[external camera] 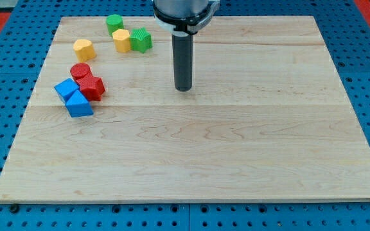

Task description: Push the green blocks and yellow hexagon towards the bottom right

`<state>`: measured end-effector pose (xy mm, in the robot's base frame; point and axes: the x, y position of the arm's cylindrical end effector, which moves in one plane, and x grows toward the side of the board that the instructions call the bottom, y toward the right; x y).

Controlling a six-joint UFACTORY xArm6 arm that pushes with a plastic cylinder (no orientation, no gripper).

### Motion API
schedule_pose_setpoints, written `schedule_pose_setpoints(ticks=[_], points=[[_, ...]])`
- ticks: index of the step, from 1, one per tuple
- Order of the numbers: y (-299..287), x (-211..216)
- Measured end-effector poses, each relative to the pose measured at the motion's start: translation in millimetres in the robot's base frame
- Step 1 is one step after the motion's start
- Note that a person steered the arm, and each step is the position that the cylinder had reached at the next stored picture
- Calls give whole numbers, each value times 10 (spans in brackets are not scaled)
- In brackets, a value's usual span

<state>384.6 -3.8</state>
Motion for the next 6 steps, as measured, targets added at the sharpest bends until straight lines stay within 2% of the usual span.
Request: schedule_pose_setpoints(ticks=[1,2,3,6], points=[[-200,-1051],[-538,-1926],[-633,-1927],[-2034,-1867]])
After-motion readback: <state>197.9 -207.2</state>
